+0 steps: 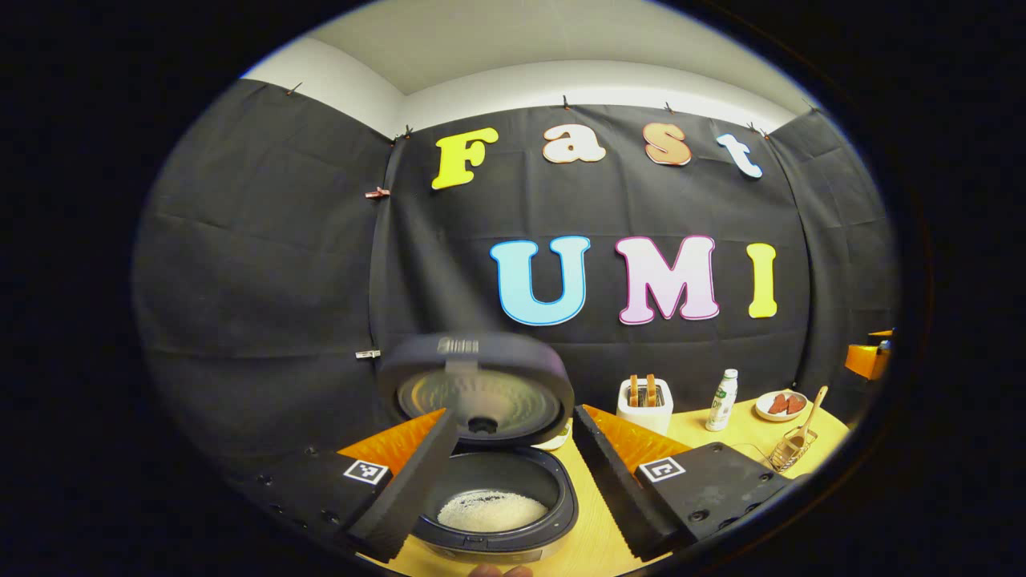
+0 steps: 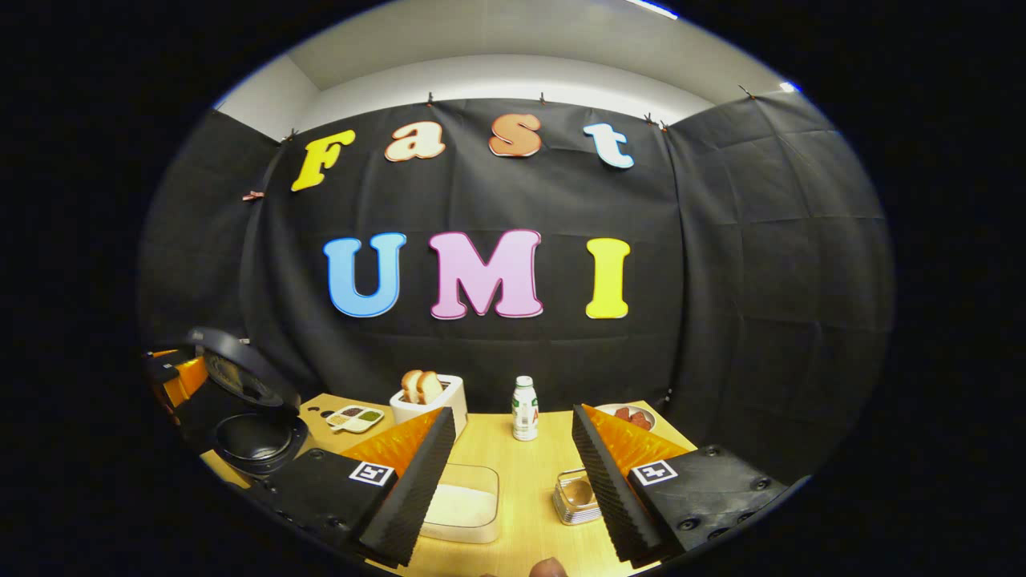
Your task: Close the left gripper, press the button to open the rice cooker; take a wooden spoon from the chopstick holder with the right hand, scoop a spoonful of rice and pour it into the rice cooker, then put the wooden spoon back into the chopstick holder.
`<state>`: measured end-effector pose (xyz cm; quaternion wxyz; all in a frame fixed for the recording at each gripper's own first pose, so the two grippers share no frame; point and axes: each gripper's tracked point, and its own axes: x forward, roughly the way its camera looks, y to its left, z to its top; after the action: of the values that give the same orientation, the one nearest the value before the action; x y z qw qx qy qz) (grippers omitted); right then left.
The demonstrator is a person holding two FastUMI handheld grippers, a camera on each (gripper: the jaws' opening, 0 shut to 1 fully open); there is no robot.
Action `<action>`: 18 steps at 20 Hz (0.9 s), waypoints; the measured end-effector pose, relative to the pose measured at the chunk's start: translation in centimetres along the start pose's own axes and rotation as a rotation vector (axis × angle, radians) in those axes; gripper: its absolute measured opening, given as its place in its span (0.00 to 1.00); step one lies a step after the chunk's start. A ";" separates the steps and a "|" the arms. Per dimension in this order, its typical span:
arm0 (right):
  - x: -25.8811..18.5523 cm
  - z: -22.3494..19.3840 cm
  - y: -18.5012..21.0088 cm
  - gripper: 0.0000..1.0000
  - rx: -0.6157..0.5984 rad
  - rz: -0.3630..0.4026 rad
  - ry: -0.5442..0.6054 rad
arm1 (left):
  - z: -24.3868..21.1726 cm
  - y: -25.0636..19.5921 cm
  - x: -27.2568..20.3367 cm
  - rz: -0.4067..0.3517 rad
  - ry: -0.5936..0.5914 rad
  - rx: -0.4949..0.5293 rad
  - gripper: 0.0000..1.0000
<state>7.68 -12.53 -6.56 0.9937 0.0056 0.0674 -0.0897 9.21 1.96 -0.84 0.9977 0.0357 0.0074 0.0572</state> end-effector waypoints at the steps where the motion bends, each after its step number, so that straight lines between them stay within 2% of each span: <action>1: 0.8 -0.8 -1.1 0.92 0.007 -0.009 0.023 | 0.1 -0.1 -0.2 0.005 0.006 0.008 0.98; 8: 8.2 -7.3 -8.5 0.92 0.094 -0.063 0.181 | -0.1 0.6 -2.6 0.108 0.064 -0.007 0.98; 12: 11.9 -11.6 -10.8 0.92 0.153 -0.069 0.278 | 0.5 0.6 -4.2 0.173 0.075 0.015 0.98; 18: 15.9 -16.5 -12.4 0.91 0.211 -0.071 0.376 | 0.2 -0.7 -6.4 0.218 0.117 0.001 0.98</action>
<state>18.78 -27.14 -25.08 0.9537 0.1237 0.2421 -0.1286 2.91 0.55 -0.61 0.9834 0.0333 0.0615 0.1672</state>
